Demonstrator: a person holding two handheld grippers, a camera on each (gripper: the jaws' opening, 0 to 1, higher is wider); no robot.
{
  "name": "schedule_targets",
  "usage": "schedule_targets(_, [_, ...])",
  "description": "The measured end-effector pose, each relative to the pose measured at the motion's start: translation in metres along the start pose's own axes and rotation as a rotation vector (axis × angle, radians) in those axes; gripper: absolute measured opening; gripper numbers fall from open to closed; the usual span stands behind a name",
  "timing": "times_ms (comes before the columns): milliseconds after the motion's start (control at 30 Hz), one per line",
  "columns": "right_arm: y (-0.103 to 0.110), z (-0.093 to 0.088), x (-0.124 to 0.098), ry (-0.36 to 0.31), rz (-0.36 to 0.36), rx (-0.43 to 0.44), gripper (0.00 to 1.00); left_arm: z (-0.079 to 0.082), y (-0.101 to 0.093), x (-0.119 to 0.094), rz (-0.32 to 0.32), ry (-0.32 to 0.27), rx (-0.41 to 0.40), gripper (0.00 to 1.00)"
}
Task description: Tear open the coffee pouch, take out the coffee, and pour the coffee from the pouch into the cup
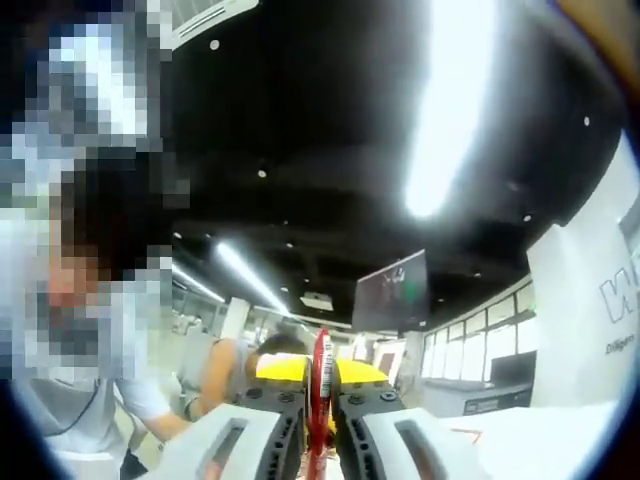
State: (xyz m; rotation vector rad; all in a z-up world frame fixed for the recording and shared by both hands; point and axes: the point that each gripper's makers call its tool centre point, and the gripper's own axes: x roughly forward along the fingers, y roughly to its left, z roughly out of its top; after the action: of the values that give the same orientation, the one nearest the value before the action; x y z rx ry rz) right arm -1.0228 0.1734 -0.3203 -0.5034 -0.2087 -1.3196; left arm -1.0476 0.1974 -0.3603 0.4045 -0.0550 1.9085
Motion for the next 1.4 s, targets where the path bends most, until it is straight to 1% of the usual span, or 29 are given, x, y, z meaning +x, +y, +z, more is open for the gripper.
schedule_targets(233, [0.0026,0.0004,0.0005,0.002,0.007,-0.001,0.09,0.0011,0.0,0.0001,-0.005,-0.008,-0.001,0.1])
schedule_targets(333, [0.002,0.0013,0.0008,-0.002,-0.003,-0.001,0.09,0.0011,0.0011,0.0002,-0.001,-0.018,-0.01,0.11])
schedule_targets(367, [0.0014,0.0025,0.0003,-0.008,-0.005,0.002,0.09,0.0009,0.0012,-0.0002,-0.002,-0.02,-0.029,0.11])
schedule_targets(400, [0.0014,0.0028,0.0001,-0.009,-0.005,0.004,0.09,0.001,0.0014,-0.0002,-0.003,-0.02,-0.032,0.11])
schedule_targets(500, [-0.0002,0.0037,-0.0002,-0.011,-0.012,0.005,0.09,0.0012,0.0008,-0.0002,-0.002,-0.02,-0.022,0.11])
schedule_targets(700, [0.0009,0.0038,0.0005,-0.013,-0.007,0.006,0.09,0.0014,-0.0011,-0.0011,-0.003,-0.015,-0.009,0.08])
schedule_targets(833, [0.0015,0.0035,0.0006,-0.015,-0.005,0.008,0.08,0.0009,-0.0015,-0.0015,-0.005,-0.01,-0.025,0.06])
schedule_targets(1167, [0.0,0.0053,0.0001,-0.015,-0.009,-0.001,0.08,0.0021,0.0004,-0.0013,0.001,-0.023,-0.028,0.09])
schedule_targets(1400, [-0.0003,0.0059,-0.0007,-0.015,-0.009,0.0,0.08,0.0012,-0.0006,-0.0006,-0.001,-0.018,-0.024,0.06])
